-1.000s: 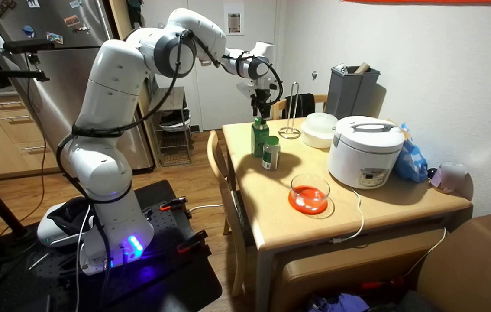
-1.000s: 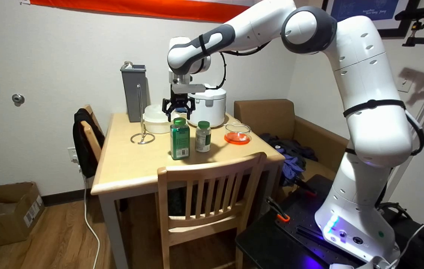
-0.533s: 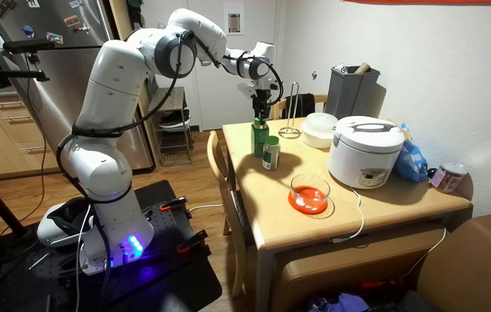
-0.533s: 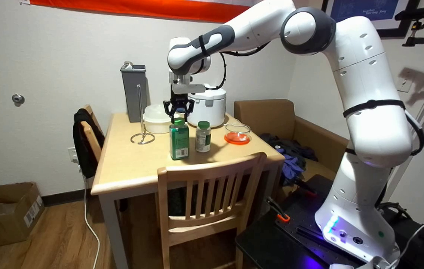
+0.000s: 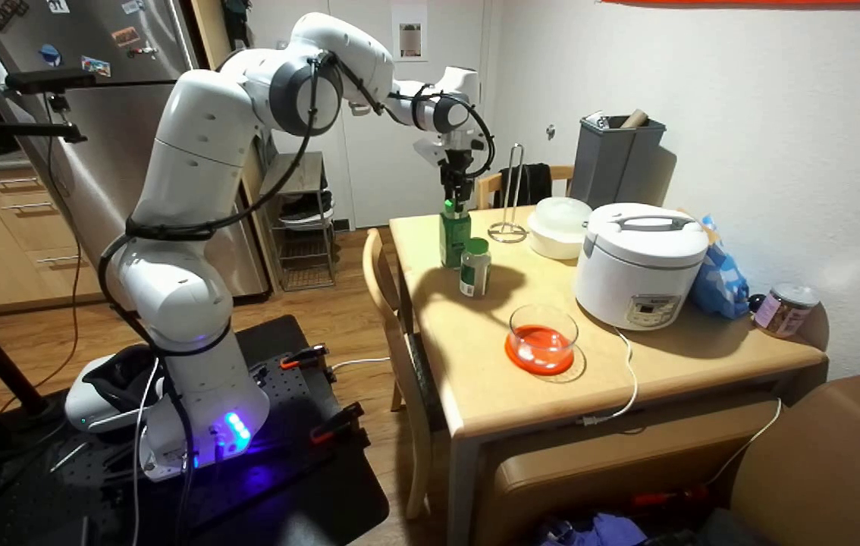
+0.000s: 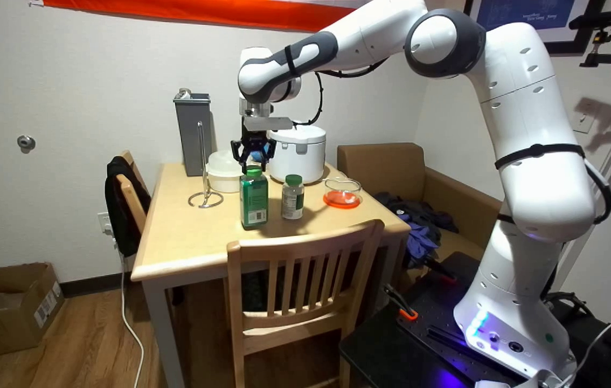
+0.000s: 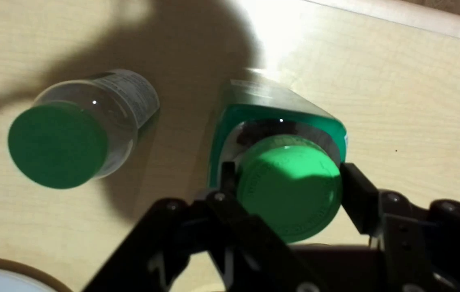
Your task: Put the green bottle on top of the other bottle
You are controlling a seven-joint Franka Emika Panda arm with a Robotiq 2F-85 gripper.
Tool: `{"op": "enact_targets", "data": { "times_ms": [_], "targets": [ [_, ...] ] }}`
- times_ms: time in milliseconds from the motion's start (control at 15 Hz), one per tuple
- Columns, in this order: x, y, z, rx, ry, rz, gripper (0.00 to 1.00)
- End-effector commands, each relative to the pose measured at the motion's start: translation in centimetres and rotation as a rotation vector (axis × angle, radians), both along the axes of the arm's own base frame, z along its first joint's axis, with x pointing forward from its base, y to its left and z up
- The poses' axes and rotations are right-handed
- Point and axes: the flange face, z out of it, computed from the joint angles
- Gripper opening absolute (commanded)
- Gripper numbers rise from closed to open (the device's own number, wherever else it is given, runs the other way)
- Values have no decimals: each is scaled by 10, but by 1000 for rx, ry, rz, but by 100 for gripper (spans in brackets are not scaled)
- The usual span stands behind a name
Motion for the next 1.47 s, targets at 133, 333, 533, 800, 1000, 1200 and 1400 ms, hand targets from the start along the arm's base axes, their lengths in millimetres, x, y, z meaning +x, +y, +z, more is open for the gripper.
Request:
{"op": "enact_targets", "data": {
  "times_ms": [133, 333, 533, 800, 1000, 1200, 1400],
  "targets": [
    [-14, 10, 60, -10, 15, 13, 39],
    [-19, 7, 92, -15, 15, -1, 39],
    [-22, 1, 124, -15, -4, -10, 39],
    [-25, -11, 158, -22, -31, -29, 39],
    [-25, -24, 179, -47, -56, -44, 39],
    [-22, -43, 192, -73, -68, -96, 39],
    [-18, -62, 195, -77, -62, -156, 39]
  ]
}}
